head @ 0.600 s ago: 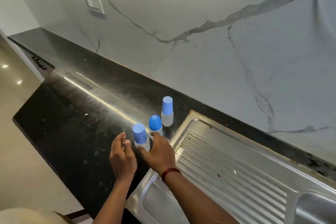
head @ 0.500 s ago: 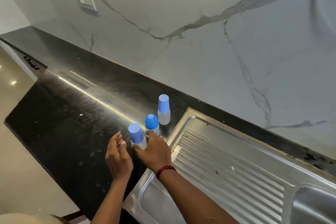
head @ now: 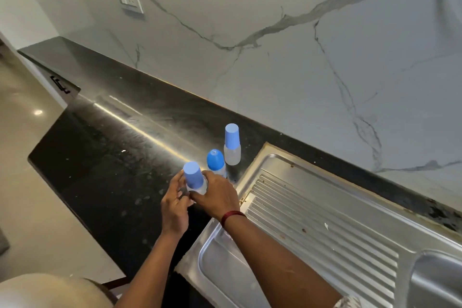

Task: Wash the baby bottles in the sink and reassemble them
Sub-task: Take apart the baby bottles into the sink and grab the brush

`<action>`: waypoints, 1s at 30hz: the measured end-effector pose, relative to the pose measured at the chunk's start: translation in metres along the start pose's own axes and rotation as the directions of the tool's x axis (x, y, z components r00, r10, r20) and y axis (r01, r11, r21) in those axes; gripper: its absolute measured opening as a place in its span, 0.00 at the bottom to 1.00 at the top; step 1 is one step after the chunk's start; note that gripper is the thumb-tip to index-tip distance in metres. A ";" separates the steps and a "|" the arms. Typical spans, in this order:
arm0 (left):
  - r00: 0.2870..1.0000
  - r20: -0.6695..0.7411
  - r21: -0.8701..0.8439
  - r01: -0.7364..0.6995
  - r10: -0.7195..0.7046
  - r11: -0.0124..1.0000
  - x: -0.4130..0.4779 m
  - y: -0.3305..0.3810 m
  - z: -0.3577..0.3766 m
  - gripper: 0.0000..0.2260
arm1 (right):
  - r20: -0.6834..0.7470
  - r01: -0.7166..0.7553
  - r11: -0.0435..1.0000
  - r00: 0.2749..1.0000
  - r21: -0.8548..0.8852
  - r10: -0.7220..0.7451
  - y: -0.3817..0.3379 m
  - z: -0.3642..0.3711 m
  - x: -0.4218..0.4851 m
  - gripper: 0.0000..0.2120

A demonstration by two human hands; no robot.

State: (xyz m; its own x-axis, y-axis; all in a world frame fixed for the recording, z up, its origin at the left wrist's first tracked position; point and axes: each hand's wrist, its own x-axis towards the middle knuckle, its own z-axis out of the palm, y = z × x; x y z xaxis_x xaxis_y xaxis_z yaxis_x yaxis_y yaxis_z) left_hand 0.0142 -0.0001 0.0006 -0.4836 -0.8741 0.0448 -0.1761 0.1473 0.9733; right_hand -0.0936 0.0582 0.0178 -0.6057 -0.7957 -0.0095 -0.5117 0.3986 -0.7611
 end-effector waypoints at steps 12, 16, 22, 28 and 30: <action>0.995 0.081 0.005 -0.064 0.063 0.998 -0.019 0.014 0.004 0.27 | 0.121 -0.407 0.655 0.892 0.636 0.436 0.022 -0.043 -0.025 0.13; 0.916 0.400 0.206 -0.094 0.004 0.974 -0.042 0.021 0.045 0.21 | 0.178 -0.451 0.561 0.862 0.694 0.474 0.055 -0.084 -0.070 0.10; 0.702 0.710 0.320 -0.257 -0.051 0.912 -0.097 0.037 0.126 0.22 | 0.109 -0.462 0.597 0.840 0.656 0.531 0.108 -0.126 -0.158 0.16; 0.628 0.776 0.322 -0.323 -0.053 0.890 -0.171 0.060 0.199 0.19 | -0.155 -0.346 0.559 0.733 0.754 0.663 0.151 -0.167 -0.234 0.14; 0.604 0.793 0.307 -0.278 -0.084 0.910 -0.196 0.067 0.223 0.17 | -0.209 -0.264 0.490 0.668 0.831 0.715 0.167 -0.185 -0.254 0.15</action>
State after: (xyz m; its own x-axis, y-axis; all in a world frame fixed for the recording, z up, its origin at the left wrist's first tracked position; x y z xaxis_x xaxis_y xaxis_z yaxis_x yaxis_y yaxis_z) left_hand -0.0933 0.2844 0.0065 -0.9570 -0.1729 -0.2330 -0.2896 0.5189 0.8043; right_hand -0.1378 0.4107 0.0131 -0.8972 -0.1514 -0.4149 0.4159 0.0265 -0.9090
